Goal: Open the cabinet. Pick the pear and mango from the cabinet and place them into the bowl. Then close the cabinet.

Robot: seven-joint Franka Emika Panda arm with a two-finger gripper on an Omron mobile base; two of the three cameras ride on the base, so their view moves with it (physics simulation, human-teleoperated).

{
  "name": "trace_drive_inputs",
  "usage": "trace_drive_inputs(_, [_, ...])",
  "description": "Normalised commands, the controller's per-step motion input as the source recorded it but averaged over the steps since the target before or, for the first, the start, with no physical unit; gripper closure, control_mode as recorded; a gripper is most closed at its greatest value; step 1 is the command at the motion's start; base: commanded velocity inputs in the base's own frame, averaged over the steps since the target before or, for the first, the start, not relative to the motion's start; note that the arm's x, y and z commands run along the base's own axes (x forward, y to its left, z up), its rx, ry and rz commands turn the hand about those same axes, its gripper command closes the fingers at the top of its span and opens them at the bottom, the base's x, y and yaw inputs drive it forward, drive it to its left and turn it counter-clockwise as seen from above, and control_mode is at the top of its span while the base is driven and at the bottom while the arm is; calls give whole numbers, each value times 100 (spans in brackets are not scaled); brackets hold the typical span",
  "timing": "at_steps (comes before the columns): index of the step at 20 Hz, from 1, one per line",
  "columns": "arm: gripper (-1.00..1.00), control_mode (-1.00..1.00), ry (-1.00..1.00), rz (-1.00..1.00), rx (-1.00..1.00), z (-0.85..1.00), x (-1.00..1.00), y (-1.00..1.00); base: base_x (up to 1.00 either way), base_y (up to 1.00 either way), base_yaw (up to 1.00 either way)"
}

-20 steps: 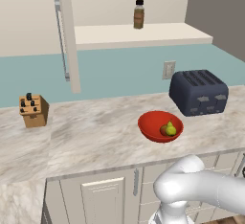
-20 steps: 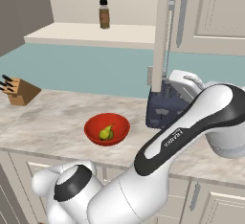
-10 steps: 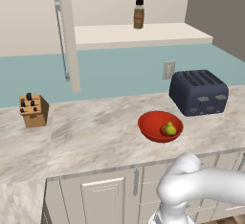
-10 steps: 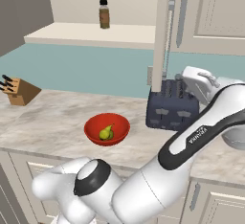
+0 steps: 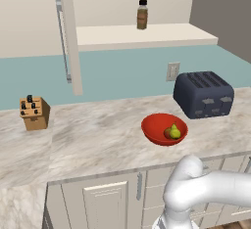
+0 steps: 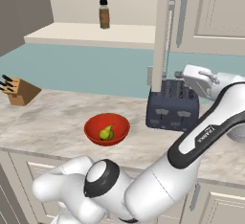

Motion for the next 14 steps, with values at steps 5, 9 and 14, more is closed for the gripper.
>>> trace_drive_inputs(5, [-100, -100, -1, 3, 0, -1, 25, 18, 0, 0, 0])
trace_drive_inputs(9, [-100, -100, -4, 3, 0, -2, 7, 36, 0, 0, 0])
trace_drive_inputs(14, [-100, -100, -1, 1, 0, 0, 6, 43, 0, 0, 0])
